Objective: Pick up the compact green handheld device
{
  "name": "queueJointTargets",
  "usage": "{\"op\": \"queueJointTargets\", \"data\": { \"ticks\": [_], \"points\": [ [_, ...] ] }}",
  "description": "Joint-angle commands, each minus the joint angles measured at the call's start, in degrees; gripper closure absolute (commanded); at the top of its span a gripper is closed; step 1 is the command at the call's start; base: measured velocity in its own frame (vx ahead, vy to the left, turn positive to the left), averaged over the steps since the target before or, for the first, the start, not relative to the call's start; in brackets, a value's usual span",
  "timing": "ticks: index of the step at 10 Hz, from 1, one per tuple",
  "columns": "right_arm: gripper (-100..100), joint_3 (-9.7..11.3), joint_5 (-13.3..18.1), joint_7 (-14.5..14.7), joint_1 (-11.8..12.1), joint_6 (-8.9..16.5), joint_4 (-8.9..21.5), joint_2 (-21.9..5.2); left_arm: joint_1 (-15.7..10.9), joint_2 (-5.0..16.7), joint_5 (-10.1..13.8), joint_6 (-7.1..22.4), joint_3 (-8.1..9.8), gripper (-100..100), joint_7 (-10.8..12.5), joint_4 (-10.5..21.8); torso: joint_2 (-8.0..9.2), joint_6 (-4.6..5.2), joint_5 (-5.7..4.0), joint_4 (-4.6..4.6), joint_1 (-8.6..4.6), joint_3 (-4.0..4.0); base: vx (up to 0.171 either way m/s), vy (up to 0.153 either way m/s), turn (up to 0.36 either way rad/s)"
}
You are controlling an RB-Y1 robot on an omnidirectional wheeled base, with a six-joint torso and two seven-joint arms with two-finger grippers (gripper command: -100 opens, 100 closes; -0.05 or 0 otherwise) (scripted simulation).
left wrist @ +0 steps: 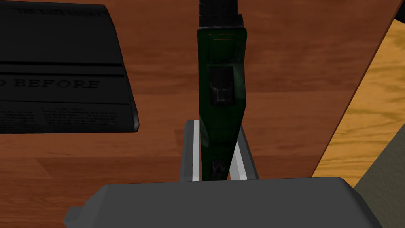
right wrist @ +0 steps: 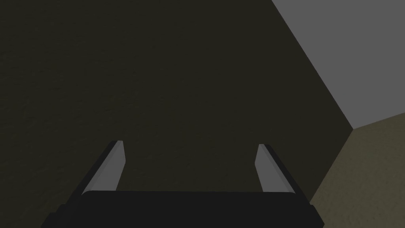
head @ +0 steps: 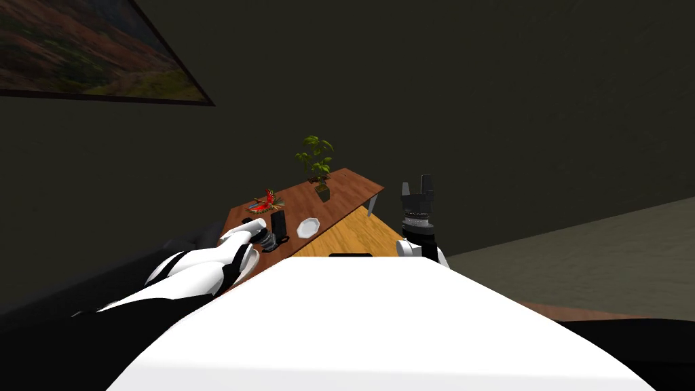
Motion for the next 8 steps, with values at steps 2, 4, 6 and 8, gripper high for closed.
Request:
{"op": "queueJointTargets", "data": {
  "ticks": [2, 4, 6, 8],
  "points": [
    [0, 0.0, 0.0, 0.0, 0.0, 0.0, 0.0, 0.0, -1.1, -2.2, -3.6, 1.6, 2.02, 100, -0.3, -1.7, -0.05, 0.0, 0.01, 0.0, 0.03, -0.02, 0.02, 0.02, 0.16],
    [0, 0.0, 0.0, 0.0, 0.0, 0.0, 0.0, 0.0, -1.4, -3.9, -6.4, 3.3, 3.64, 100, -0.3, -3.7, -0.07, 0.0, 0.04, -0.02, 0.04, -0.04, 0.018, 0.017, 0.113],
    [0, 0.0, 0.0, 0.0, 0.0, 0.0, 0.0, 0.0, -1.7, -5.6, -9.1, 5.0, 5.26, 100, -0.3, -6.4, -0.04, 0.02, 0.02, -0.02, 0.01, -0.03, 0.008, 0.009, 0.065],
    [0, 0.0, 0.0, 0.0, 0.0, 0.0, 0.0, 0.0, -1.7, -5.6, -9.2, 5.0, 5.26, 100, -0.3, -6.3, -0.05, -0.01, 0.03, -0.07, 0.03, -0.06, 0.011, 0.007, 0.048]
  ]
}}
